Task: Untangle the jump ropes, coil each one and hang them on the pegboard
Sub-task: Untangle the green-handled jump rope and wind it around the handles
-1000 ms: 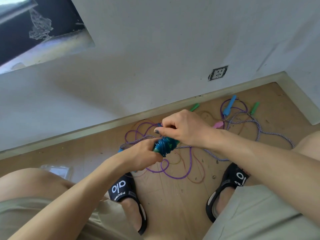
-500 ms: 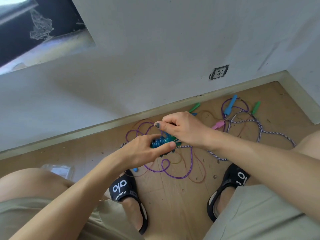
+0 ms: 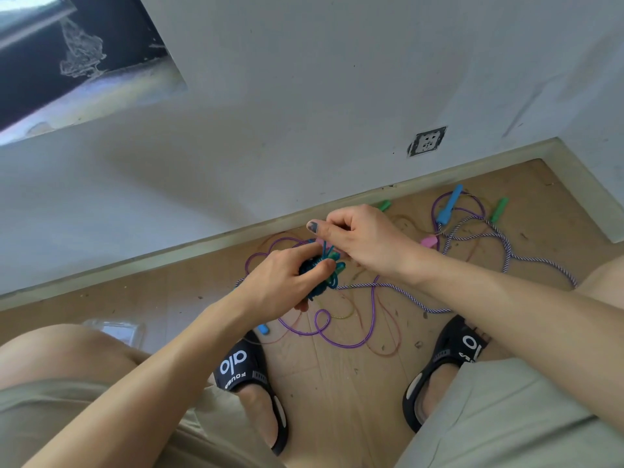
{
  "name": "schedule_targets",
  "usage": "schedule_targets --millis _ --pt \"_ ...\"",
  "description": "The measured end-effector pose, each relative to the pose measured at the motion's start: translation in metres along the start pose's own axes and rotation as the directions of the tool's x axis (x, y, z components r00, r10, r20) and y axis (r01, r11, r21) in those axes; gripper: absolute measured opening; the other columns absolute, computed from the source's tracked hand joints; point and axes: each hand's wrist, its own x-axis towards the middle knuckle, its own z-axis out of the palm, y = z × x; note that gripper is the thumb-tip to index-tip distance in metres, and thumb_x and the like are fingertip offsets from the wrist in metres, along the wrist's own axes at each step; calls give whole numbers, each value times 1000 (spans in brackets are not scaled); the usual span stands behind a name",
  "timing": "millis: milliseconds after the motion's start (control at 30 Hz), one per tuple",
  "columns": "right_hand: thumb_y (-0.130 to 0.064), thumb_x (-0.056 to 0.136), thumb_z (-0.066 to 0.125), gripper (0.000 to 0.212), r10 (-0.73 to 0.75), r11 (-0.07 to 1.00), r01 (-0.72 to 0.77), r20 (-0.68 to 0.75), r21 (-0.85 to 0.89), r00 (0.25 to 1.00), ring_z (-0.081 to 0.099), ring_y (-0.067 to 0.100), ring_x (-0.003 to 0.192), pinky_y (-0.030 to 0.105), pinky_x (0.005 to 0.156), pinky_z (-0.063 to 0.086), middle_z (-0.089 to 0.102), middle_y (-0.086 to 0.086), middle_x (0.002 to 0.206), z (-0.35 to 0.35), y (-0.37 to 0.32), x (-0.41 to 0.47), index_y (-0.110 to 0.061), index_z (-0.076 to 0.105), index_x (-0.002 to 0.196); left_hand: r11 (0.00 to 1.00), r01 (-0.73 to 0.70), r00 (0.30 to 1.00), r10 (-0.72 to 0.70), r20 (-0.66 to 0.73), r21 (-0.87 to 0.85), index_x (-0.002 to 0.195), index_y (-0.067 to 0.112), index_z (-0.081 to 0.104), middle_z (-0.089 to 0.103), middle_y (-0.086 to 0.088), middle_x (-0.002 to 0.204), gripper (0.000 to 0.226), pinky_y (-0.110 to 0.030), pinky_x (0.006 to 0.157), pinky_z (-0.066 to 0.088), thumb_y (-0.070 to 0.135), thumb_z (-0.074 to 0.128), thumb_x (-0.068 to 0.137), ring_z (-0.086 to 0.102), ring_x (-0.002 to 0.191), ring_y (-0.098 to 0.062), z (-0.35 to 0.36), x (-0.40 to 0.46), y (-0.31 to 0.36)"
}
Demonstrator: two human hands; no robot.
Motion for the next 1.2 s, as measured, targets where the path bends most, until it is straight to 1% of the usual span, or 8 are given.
schedule_targets --millis 200,333,500,700,833,967,1067,1200 --pt "-40 96 61 47 202 953 -217 94 212 975 45 12 39 19 39 35 48 5 53 3 -1 -2 1 56 73 837 -19 987 103 -123 547 83 32 52 53 5 57 54 -32 53 47 85 43 74 52 53 -12 5 2 -6" --pt "-36 95 65 38 244 923 -284 176 259 954 49 12 43 21 40 38 52 -1 53 11 -3 -5 -12 54 67 747 42 986 75 -147 663 97 35 56 59 6 69 42 -34 62 54 73 47 82 61 64 -19 13 6 -12" --pt "-27 98 61 25 261 910 -301 170 286 950 56 12 52 23 50 47 62 5 65 -4 -4 1 -4 62 88 861 52 984 43 -174 506 97 37 57 58 7 64 35 -28 51 46 68 49 84 55 55 -11 6 15 -27" --pt "-19 103 52 24 318 824 -366 181 432 931 61 12 62 23 51 49 64 17 88 -2 -3 0 -3 57 86 884 4 966 118 -230 468 94 18 55 53 3 61 36 -35 52 44 53 49 94 49 54 -15 8 11 -26" --pt "-16 103 51 21 310 732 -361 189 578 932 61 16 58 24 55 52 60 18 78 -6 -8 2 -3 54 87 900 -29 945 166 -281 434 87 12 48 54 0 64 36 -36 53 39 47 48 95 50 57 -22 4 10 -18" --pt "-14 103 51 16 325 603 -344 173 720 930 66 17 62 20 51 52 64 19 88 -9 -13 -1 -7 49 88 969 34 926 61 -374 243 85 14 51 56 0 63 40 -37 51 41 53 58 90 53 59 -22 0 9 -17" --pt "-14 104 48 15 277 513 -311 189 800 942 70 21 72 24 60 58 66 24 107 -11 -13 -1 -8 49 91 995 45 925 -6 -379 94 81 15 50 60 -3 64 44 -43 54 51 57 61 88 59 59 -25 -2 8 -14" --pt "-14 103 50 13 275 485 -249 125 838 953 69 19 75 23 71 59 69 23 104 -19 -11 1 -9 49 91 999 40 940 -47 -337 -26 86 13 52 63 -4 63 35 -37 54 52 47 55 97 62 53 -23 -7 5 -6"
